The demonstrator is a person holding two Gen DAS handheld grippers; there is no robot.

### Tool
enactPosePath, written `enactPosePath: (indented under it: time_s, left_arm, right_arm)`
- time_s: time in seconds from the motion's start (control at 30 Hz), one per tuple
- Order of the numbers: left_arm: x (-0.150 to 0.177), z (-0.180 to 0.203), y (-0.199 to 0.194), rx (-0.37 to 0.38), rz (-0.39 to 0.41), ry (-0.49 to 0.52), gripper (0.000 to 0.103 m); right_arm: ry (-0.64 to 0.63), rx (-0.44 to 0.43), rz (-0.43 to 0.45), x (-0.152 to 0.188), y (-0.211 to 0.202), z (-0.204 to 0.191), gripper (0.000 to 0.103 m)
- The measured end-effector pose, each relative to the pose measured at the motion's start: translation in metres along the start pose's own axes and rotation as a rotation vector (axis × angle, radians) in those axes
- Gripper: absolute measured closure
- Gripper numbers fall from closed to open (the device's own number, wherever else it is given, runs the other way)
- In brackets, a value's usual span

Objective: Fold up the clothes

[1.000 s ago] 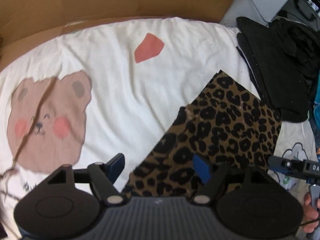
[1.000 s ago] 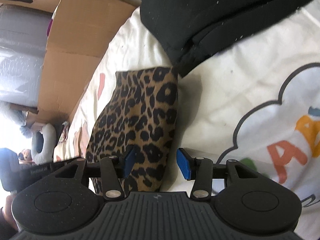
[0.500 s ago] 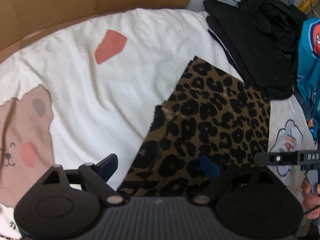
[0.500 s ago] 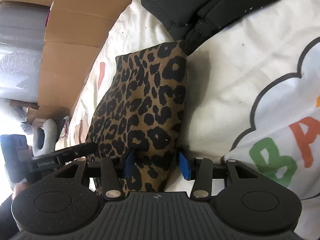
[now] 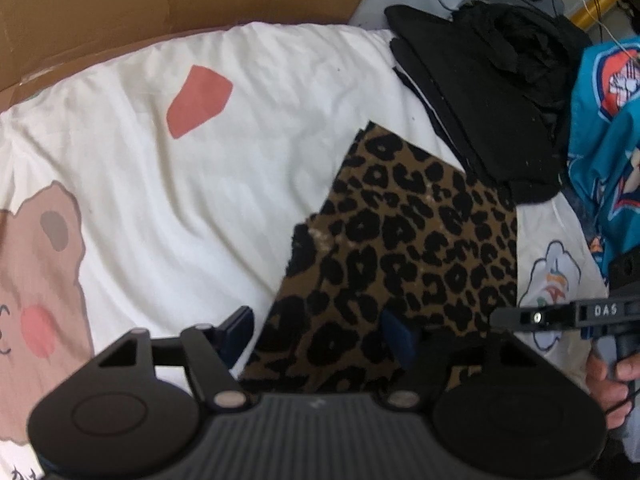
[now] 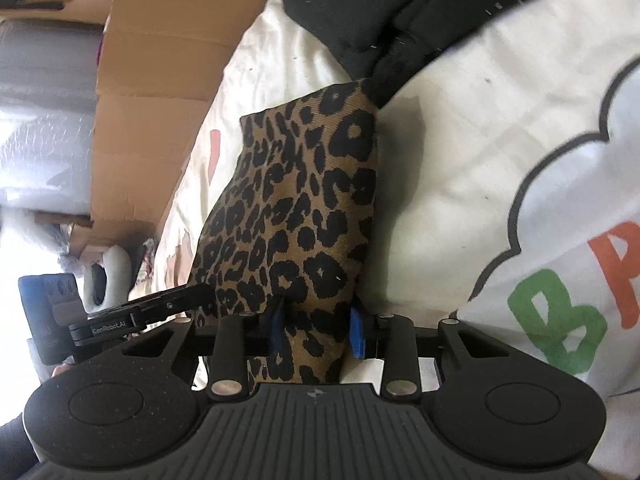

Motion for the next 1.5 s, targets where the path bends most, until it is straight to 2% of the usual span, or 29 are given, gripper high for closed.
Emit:
enactPosePath:
  time_s: [0.27,0.4,0.47,0.5,0.57,0.63,0.7,0.8,0.87,1.0,1.13,1.3,1.37,1.5]
  left_arm:
    - [-0.019,-0.013,0.020,0.084,0.010,-0.102,0.025]
    - [-0.019,-0.011,0.032,0.114,0.003,-0.121,0.027]
    - [-0.018,-0.010,0.036,0.123,0.002,-0.124,0.027]
    - [-0.017,-0.009,0.037,0.128,0.007,-0.126,0.031]
    - [-0.016,-0.008,0.038,0.139,0.014,-0.133,0.037]
    - [-0.016,-0.008,0.037,0.134,0.024,-0.126,0.043]
    - [-0.017,-0.008,0.034,0.134,0.032,-0.103,0.051]
    - [-0.019,-0.012,0.031,0.148,0.024,-0.102,0.055]
    - [-0.019,-0.015,0.032,0.154,0.012,-0.109,0.053]
    - [-0.020,-0.015,0.039,0.148,-0.005,-0.089,0.041]
    - [-0.024,-0.012,0.046,0.168,-0.004,-0.082,0.041]
    - [-0.024,-0.008,0.048,0.175,0.001,-0.075,0.050]
    - [-0.024,-0.007,0.047,0.171,0.005,-0.072,0.053]
    - [-0.025,-0.007,0.045,0.178,0.003,-0.077,0.071]
  right_arm:
    - [0.113,-0.072,0.029,-0.003,0.008,0.010,0.068]
    - [0.122,-0.086,0.036,-0.004,0.011,0.010,0.068]
    - [0.121,-0.086,0.037,-0.004,0.012,0.009,0.071]
    - [0.120,-0.084,0.036,-0.004,0.012,0.009,0.073]
    - [0.117,-0.085,0.036,-0.005,0.011,0.008,0.083]
    - [0.107,-0.094,0.041,-0.005,0.008,0.006,0.087]
    - [0.101,-0.105,0.043,-0.005,0.006,0.003,0.088]
    - [0.098,-0.119,0.043,-0.005,0.003,0.001,0.087]
    - [0.112,-0.107,0.039,-0.006,0.006,0.005,0.082]
    - [0.130,-0.104,0.035,-0.006,0.010,0.010,0.081]
    - [0.130,-0.110,0.033,-0.005,0.013,0.012,0.080]
    - [0.142,-0.119,0.033,-0.004,0.018,0.013,0.080]
    - [0.138,-0.113,0.032,-0.003,0.020,0.011,0.085]
    - [0.105,-0.098,0.031,-0.003,0.019,0.006,0.089]
Point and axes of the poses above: each gripper's, at about its wrist camera, not at the fingertips, and y roughly the way its jaws point, z to its right, x to its underside, the point moved 9 cm from there along y, roughly the way its jaws point, and after that the axes turned 2 degrees about z, right-handed, at the moved point
